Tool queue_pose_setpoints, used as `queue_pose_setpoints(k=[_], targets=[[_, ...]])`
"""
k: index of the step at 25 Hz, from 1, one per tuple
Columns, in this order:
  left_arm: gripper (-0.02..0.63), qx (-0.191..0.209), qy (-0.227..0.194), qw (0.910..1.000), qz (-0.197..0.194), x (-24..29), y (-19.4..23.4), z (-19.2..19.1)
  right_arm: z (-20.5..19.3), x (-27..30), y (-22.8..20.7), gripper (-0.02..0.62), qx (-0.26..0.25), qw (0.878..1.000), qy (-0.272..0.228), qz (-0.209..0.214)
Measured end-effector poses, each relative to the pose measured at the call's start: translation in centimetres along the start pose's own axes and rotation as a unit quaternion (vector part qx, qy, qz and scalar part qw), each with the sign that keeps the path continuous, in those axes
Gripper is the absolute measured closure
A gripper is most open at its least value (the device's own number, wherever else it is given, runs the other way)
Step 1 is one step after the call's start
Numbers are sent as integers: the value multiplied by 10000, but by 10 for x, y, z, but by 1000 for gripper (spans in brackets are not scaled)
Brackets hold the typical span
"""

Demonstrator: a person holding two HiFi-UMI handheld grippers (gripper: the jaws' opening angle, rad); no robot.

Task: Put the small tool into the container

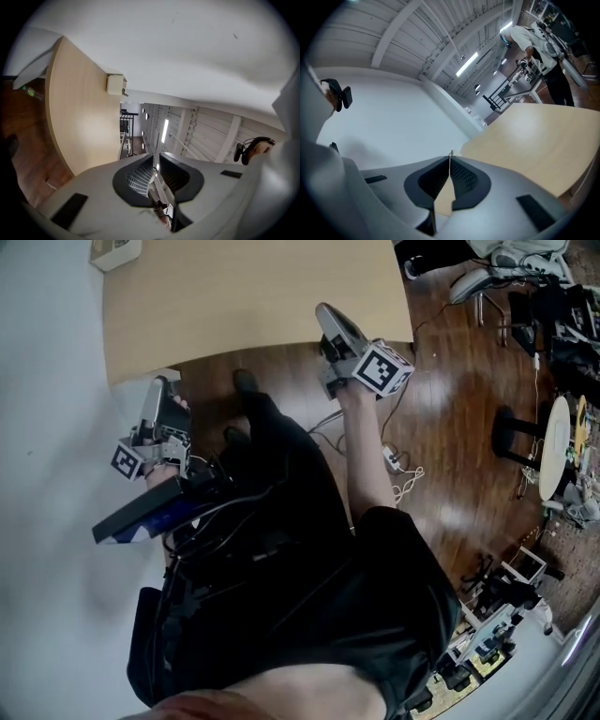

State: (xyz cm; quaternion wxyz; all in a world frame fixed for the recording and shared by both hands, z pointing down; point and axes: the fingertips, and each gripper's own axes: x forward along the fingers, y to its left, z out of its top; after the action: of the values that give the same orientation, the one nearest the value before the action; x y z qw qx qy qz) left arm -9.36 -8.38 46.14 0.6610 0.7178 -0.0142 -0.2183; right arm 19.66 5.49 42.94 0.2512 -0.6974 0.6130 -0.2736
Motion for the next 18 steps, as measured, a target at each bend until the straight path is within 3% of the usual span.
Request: queue_pose_setpoints(k=[5,11,18], targets=[[574,-2,84,10000,24,5,-5,-8,5,12,31,609,117,9991,-24,409],[574,263,-151,9995,15,-7,-1,-20,-15,-8,56,609,-216,9961,350,775],[574,570,-513,9970,95,-32,-24,-96,-27,-85,44,609,-122,9908,685,1160]])
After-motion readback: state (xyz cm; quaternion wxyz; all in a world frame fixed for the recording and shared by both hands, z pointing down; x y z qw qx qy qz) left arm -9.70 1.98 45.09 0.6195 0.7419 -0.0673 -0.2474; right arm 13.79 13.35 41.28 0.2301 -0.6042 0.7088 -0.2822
